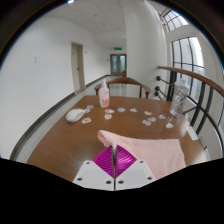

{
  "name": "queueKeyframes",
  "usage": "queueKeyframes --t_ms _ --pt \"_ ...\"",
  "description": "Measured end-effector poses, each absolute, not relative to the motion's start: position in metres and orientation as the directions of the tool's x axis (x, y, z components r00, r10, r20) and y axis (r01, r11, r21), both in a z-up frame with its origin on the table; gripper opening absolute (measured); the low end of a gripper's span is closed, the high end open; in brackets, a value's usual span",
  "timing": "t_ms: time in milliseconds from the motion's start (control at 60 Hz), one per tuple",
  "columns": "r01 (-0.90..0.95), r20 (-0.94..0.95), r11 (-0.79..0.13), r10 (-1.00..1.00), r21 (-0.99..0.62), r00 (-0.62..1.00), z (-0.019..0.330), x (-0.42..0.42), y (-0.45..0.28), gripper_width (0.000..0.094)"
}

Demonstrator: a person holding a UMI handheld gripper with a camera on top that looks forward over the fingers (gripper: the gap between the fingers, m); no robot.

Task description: Fold towel

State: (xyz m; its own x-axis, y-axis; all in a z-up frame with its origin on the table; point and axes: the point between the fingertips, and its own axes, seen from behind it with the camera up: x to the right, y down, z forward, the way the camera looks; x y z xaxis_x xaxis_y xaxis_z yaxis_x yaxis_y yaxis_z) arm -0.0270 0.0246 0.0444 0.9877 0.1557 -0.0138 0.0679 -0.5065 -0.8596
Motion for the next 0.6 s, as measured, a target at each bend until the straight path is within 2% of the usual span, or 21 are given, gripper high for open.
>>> queueKeyframes --t_ms 117,200,417,550,567,583,600 --pt "0.009 -0.036 -0.472 0.087 -0.882 0.996 0.075 0.023 0.028 0.0001" --pt "-0.028 -0.040 -0.470 0.015 -0.882 0.999 0.078 0.068 0.029 0.0001" --pt "-0.039 0.018 -0.590 -0.090 -0.807 0.996 0.012 0.155 0.028 0.0015" --pt "-0.047 0.025 -0.582 -0.115 -0.812 0.993 0.005 0.167 0.031 0.0031" --pt "-0.051 0.024 -0.579 -0.122 -0.814 0.992 0.005 0.168 0.031 0.0057" --pt "-0.053 0.025 -0.576 -0.128 -0.816 0.991 0.006 0.169 0.031 0.0181" --pt "-0.056 0.028 -0.572 -0.136 -0.818 0.990 0.007 0.171 0.031 0.0266"
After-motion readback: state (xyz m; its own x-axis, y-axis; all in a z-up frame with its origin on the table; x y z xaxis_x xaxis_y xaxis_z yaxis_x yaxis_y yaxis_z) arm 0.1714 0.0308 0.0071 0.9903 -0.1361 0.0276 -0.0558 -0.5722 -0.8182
